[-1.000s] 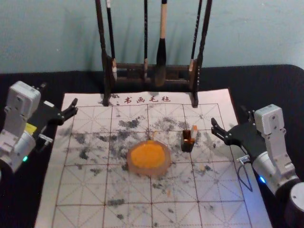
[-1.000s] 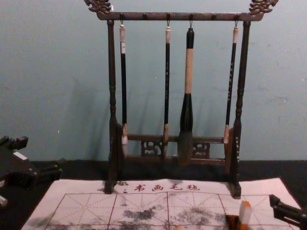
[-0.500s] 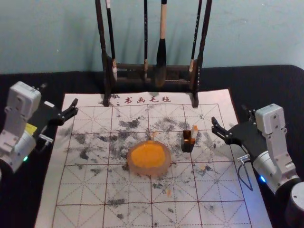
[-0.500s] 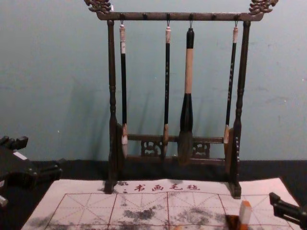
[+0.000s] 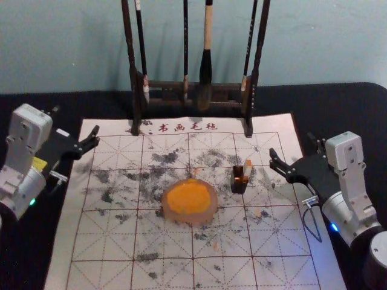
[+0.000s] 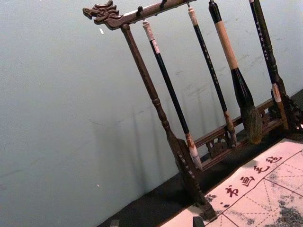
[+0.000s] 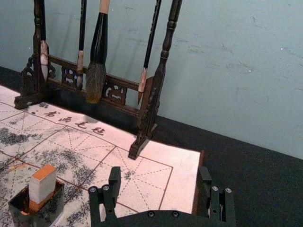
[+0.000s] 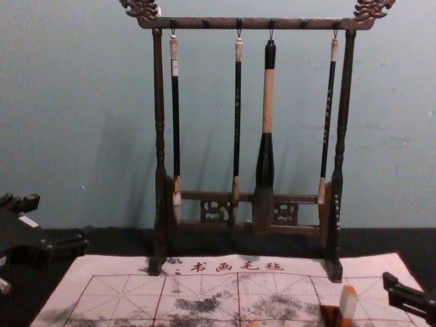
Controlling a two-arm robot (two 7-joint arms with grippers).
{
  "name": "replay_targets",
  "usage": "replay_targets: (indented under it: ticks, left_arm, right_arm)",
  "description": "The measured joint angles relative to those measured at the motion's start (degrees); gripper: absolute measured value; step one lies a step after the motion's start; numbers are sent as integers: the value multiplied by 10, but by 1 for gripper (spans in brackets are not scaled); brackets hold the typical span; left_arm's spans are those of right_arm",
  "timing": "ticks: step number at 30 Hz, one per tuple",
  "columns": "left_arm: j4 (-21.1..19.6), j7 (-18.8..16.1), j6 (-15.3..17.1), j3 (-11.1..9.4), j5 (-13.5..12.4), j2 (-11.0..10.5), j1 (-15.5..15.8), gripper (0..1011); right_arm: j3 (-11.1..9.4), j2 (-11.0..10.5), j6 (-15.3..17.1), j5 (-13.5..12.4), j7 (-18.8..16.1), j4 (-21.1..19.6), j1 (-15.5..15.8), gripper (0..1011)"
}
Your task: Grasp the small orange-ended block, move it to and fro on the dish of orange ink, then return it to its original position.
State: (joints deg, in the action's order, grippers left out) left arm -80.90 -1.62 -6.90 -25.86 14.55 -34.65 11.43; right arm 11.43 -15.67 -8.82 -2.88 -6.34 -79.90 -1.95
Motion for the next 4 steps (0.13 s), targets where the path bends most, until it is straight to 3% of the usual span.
replay_targets:
  ticks: [4]
  left_arm:
    - [0, 0, 0, 0, 0, 0, 0, 1001]
  right_arm:
    - [0, 0, 0, 0, 0, 0, 0, 1002]
